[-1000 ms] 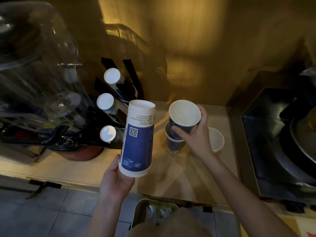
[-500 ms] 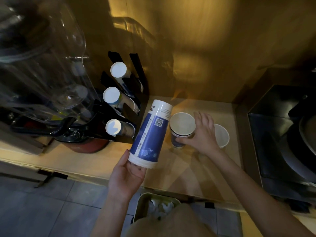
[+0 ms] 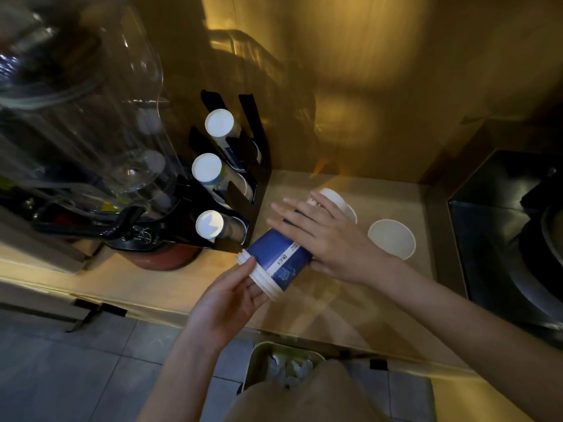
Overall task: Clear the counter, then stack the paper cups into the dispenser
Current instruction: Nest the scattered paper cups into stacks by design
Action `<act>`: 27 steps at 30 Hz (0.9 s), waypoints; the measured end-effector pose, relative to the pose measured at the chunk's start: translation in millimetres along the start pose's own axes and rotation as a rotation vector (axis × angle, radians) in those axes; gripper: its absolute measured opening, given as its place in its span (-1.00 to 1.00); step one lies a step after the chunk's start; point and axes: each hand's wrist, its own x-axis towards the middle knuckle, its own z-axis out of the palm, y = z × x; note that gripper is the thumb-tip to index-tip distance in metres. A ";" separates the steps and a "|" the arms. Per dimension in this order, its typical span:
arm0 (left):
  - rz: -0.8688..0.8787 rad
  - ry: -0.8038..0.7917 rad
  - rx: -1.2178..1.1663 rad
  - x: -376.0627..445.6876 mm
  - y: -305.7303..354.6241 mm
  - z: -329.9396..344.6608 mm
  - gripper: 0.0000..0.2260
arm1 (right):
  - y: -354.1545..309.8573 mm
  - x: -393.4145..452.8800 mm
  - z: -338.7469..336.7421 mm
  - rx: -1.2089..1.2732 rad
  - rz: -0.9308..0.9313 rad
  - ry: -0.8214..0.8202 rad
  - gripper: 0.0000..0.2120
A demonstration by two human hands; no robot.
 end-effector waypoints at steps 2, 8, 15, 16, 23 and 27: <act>0.090 0.056 0.116 -3.1 2.2 2.4 -0.57 | -1.6 -2.1 2.7 0.055 -0.006 -0.036 -0.15; 0.373 0.309 0.443 -4.6 -1.5 6.6 -0.88 | 1.8 -4.1 1.7 0.144 0.059 -0.073 -0.27; 0.404 0.303 0.475 -2.1 4.0 10.6 -0.88 | 5.0 -4.0 -3.7 0.183 0.105 -0.078 -0.32; 0.405 0.301 0.475 -1.5 4.7 10.6 -0.87 | 5.3 -4.0 -5.1 0.202 0.114 -0.087 -0.32; 0.414 0.248 0.469 2.6 0.3 14.7 -0.89 | 9.0 -8.0 -18.4 0.182 0.123 -0.092 -0.34; 0.417 0.229 0.479 8.6 -4.8 22.7 -0.87 | 15.7 -17.5 -24.0 0.174 0.143 -0.111 -0.34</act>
